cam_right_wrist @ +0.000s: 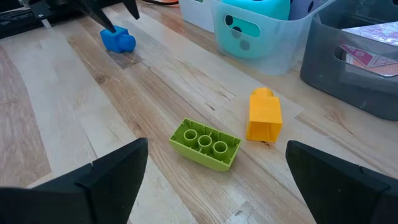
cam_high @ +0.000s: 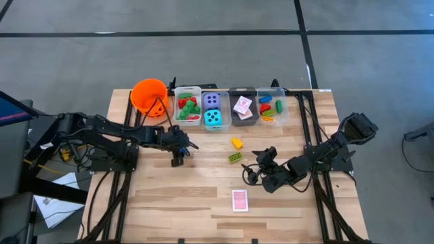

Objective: Pick & Place Toys
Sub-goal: Put the big blue game piece into the white bin

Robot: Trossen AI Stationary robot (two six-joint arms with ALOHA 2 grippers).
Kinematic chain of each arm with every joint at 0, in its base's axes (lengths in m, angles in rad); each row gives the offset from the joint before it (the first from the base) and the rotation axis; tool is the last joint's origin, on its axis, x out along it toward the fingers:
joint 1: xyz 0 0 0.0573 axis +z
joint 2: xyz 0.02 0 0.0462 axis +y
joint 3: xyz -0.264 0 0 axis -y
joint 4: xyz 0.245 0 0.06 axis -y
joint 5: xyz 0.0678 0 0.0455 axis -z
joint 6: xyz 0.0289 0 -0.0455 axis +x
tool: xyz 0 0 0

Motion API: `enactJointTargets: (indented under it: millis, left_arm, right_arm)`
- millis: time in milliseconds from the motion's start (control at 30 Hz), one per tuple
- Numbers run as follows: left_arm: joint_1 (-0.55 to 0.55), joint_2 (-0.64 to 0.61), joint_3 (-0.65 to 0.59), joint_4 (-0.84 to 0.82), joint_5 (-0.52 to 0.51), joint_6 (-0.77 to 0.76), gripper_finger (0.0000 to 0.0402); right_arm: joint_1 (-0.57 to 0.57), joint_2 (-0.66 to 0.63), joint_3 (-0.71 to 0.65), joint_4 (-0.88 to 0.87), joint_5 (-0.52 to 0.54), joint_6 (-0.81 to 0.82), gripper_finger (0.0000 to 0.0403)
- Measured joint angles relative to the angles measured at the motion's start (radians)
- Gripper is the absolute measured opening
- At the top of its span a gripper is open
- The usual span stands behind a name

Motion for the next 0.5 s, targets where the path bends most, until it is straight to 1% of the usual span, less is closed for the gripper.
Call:
enactJointTargets:
  millis: [133, 233, 333, 433, 500]
  left_arm:
    - [0.000, 0.000, 0.000, -0.016, 0.000, -0.023, 0.0263]
    - [0.000, 0.000, 0.000, -0.060, -0.001, -0.074, 0.0290]
    - [0.000, 0.000, 0.000, -0.127, 0.000, -0.132, 0.0302]
    - [0.000, 0.000, 0.000, -0.184, 0.004, -0.203, 0.0303]
    - [0.000, 0.000, 0.000, -0.205, 0.033, -0.226, 0.0301]
  right_arm:
    - [0.000, 0.000, 0.000, 0.000, 0.000, 0.000, 0.0374]
    - [0.000, 0.000, 0.000, 0.000, 0.000, 0.000, 0.0374]
    - [0.000, 0.000, 0.000, 0.000, 0.000, 0.000, 0.0374]
    - [0.000, 0.000, 0.000, 0.000, 0.000, 0.000, 0.0374]
    - [0.000, 0.000, 0.000, 0.000, 0.000, 0.000, 0.0374]
